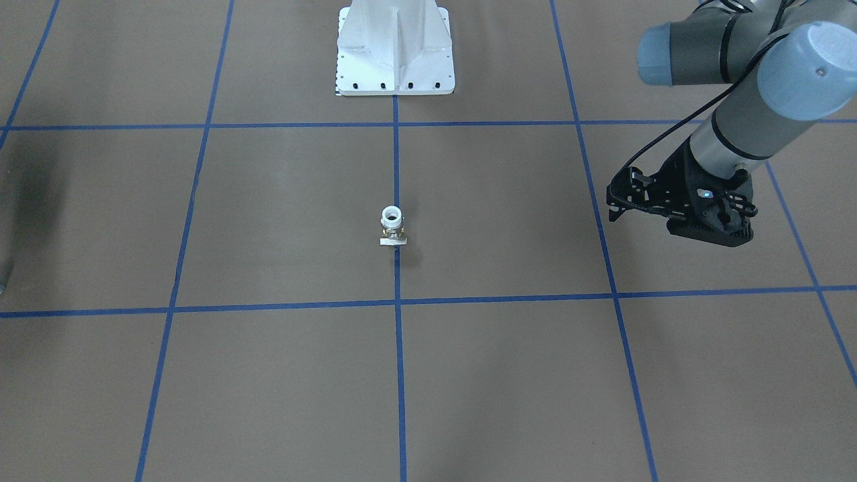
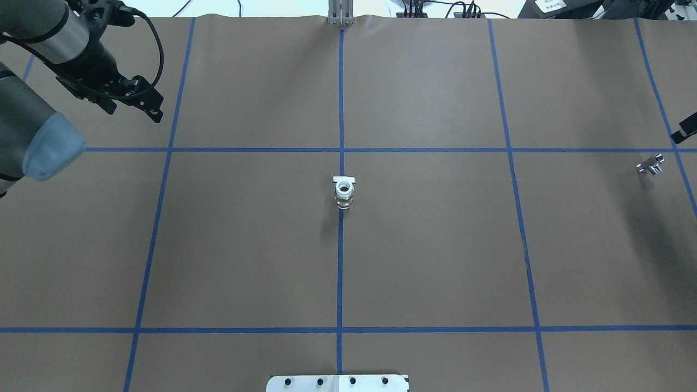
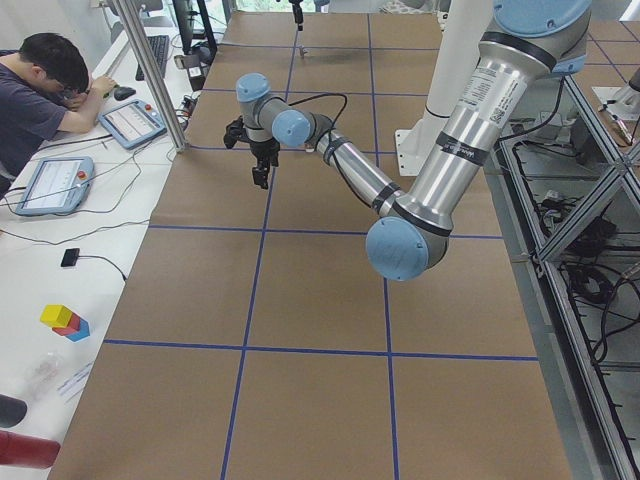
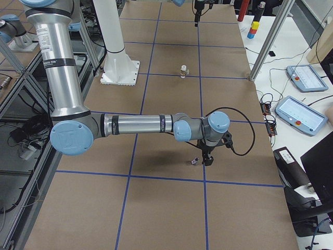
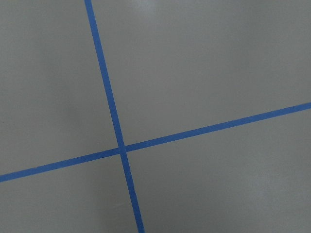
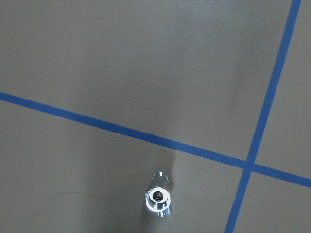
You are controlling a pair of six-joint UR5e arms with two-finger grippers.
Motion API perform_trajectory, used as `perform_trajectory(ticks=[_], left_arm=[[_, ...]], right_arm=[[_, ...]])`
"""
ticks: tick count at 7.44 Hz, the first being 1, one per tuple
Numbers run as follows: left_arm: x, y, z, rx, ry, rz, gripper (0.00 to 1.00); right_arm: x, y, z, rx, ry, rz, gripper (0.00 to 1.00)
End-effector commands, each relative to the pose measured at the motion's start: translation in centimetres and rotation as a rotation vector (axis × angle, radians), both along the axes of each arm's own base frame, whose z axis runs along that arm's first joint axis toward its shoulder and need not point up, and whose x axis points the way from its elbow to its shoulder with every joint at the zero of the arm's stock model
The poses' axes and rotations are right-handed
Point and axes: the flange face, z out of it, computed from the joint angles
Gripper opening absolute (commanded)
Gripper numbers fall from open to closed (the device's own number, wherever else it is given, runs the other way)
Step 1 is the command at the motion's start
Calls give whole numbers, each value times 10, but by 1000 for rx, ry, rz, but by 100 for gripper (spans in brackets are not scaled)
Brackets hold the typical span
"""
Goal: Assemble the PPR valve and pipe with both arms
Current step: 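Lower the right gripper onto the chrome elbow fitting and grasp it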
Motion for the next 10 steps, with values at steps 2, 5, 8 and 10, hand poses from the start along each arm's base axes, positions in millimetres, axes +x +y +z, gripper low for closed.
perform_trajectory(ticks=[2,5,8,10], left_arm=[[0,-1,-1,0,-1,-1,100],[3,-2,1,-2,-4,1,100],[4,-1,0,-1,-4,1,100],[3,-1,-2,-6,-2,-5,100]], right_arm=[[-37,1,2,4,9,-66,98],[-50,3,21,-14,64,-90,98],[-62,4,30,-32,71,-110,98],[-66,5,35,-41,74,-118,99]])
